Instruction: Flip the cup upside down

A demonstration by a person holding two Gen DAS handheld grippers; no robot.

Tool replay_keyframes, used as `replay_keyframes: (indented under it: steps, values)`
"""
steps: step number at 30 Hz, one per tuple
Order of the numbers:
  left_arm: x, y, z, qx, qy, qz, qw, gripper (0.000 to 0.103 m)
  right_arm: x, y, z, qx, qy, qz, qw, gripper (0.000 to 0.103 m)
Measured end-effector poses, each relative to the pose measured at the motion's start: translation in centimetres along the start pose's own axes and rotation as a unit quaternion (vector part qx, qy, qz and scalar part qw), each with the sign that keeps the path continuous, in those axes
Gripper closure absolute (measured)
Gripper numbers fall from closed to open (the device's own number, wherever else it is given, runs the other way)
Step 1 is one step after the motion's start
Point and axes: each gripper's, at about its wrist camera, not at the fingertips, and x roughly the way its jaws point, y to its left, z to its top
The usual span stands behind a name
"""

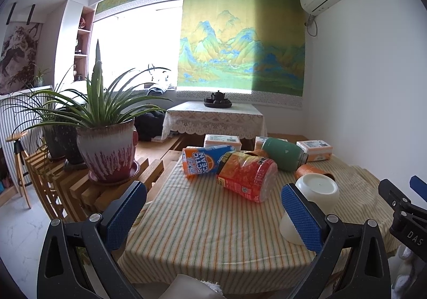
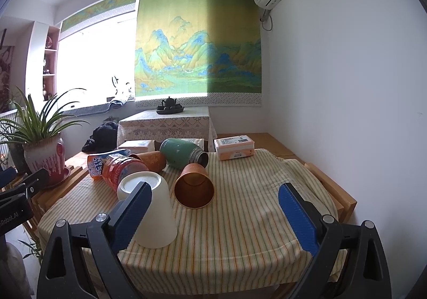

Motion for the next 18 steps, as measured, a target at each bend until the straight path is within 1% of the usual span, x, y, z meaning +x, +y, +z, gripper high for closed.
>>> replay_keyframes:
  steps: [18]
  values:
    - [0.75, 0.09, -0.19, 0.000, 0.008, -0.003, 1.0000, 0.001, 0.44, 0.25, -0.13, 0.000, 0.007, 0.001, 1.000, 0.009]
